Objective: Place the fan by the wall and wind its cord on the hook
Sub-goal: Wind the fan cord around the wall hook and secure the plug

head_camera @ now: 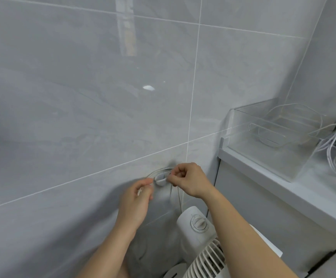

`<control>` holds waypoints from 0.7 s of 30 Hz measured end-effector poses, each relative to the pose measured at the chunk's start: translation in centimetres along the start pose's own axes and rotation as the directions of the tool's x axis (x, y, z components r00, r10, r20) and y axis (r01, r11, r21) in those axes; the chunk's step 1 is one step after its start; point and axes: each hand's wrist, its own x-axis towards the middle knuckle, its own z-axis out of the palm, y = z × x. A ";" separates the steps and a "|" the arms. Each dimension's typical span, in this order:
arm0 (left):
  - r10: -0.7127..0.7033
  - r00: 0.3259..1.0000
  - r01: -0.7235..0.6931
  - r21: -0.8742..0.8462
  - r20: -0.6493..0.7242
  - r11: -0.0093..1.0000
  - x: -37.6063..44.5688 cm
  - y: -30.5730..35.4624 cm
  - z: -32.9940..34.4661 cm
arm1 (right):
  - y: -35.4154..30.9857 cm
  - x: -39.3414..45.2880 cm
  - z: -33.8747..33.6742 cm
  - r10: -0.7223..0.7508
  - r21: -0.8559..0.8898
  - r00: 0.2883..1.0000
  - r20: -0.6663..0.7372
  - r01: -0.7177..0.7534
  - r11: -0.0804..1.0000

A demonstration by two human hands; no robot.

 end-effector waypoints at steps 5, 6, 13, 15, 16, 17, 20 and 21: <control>-0.045 0.998 0.040 0.134 0.041 0.990 0.4 -1.7 0.5 | 0.5 -0.4 0.5 0.054 -0.185 0.982 0.183 -0.020 0.983; -0.059 0.997 0.049 0.164 0.056 0.985 0.5 -2.1 0.6 | 0.6 -0.4 0.6 0.062 -0.201 0.977 0.203 -0.021 0.979; -0.159 0.969 0.095 0.311 0.187 0.946 0.8 -3.9 2.5 | 1.0 -0.4 0.5 0.155 -0.239 0.948 0.276 -0.089 0.967; -0.170 0.962 0.100 0.302 0.215 0.948 0.9 -3.9 3.3 | 1.1 -0.5 0.4 0.213 -0.253 0.934 0.286 -0.141 0.957; -0.180 0.957 0.109 0.295 0.226 0.949 0.9 -3.9 3.5 | 1.2 -0.5 0.5 0.233 -0.267 0.928 0.290 -0.155 0.951; -0.189 0.953 0.117 0.287 0.235 0.951 1.1 -4.0 3.9 | 1.4 -0.4 0.5 0.247 -0.282 0.925 0.290 -0.164 0.945; -0.200 0.944 0.122 0.282 0.263 0.951 1.2 -4.2 4.7 | 1.9 0.1 0.8 0.255 -0.311 0.925 0.281 -0.164 0.936; -0.195 0.943 0.115 0.285 0.270 0.951 1.2 -4.4 4.8 | 2.0 0.2 0.9 0.251 -0.315 0.928 0.275 -0.160 0.936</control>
